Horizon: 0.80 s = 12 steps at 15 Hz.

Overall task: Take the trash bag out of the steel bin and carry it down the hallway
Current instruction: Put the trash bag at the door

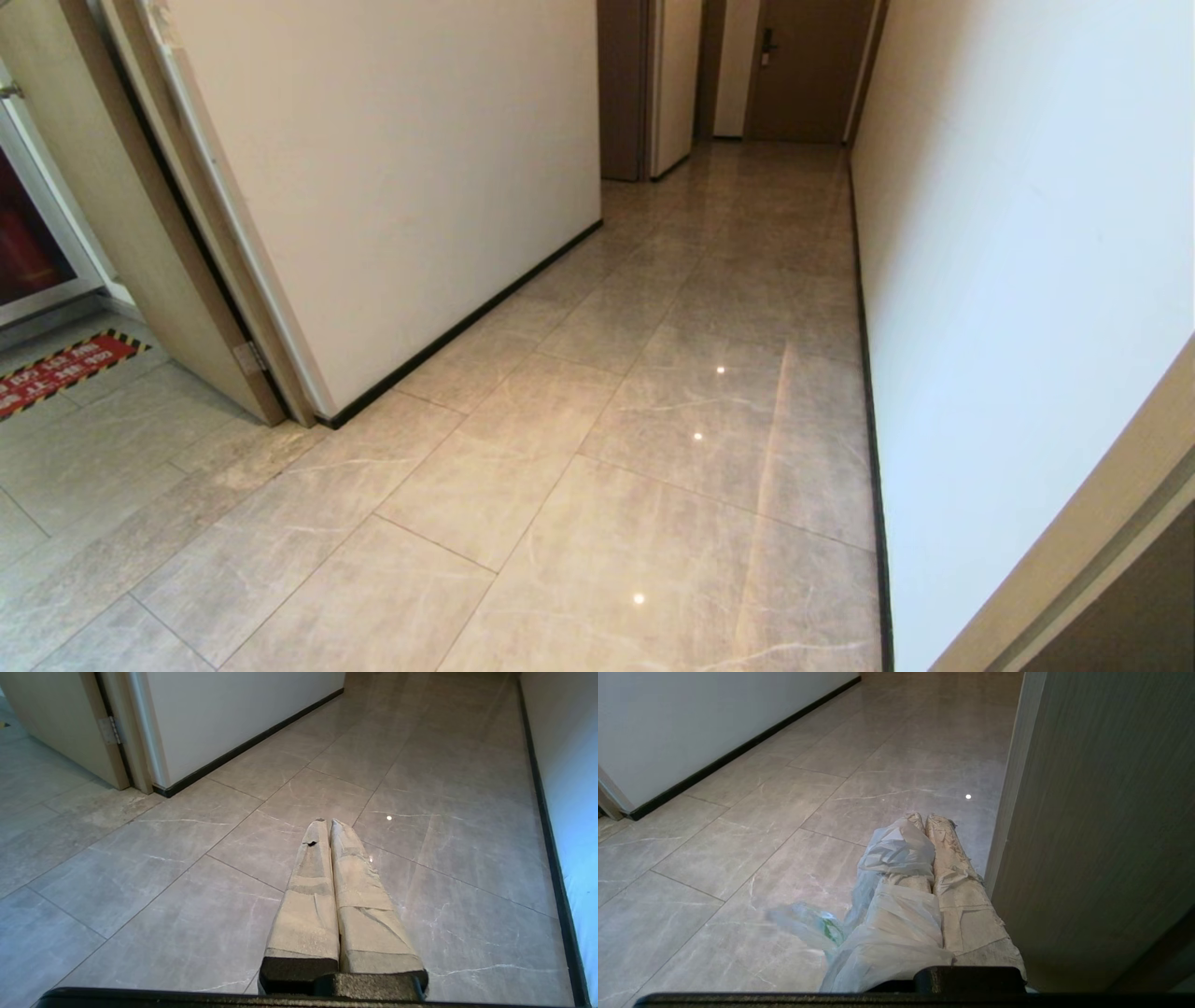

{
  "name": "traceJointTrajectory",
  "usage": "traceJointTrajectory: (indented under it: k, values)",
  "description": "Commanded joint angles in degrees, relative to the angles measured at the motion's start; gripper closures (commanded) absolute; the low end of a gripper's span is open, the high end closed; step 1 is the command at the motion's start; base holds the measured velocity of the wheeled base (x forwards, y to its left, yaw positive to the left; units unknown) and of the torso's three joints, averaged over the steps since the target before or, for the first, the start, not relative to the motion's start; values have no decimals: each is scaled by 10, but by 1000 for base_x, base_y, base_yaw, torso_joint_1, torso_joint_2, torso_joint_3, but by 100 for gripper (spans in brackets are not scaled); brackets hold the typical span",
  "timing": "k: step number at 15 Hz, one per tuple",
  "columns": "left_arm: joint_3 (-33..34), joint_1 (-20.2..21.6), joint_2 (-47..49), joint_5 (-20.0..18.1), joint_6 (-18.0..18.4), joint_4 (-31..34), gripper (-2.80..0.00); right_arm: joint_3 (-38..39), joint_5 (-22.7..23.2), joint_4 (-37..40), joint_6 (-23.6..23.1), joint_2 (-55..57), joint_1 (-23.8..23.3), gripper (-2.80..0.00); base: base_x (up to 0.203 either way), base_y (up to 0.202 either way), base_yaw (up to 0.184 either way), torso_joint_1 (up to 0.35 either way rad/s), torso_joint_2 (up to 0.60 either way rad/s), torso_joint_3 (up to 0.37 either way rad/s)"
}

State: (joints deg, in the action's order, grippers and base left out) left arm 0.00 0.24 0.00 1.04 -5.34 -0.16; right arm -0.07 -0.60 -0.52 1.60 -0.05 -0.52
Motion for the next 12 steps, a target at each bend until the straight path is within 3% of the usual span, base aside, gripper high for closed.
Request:
traceJointTrajectory:
  k: [1, 12]
  values:
    - [0, 0, 0, 0, -1, 0, 0, 0, 0, -1, 1, -1, 0, 0, 0, 0, 0, 0, 0, 0]
    - [0, 0, 0, 0, -1, -1, 0, -5, -1, -3, -4, -1, 0, 0, 0, 0, 0, 0, 0, 0]
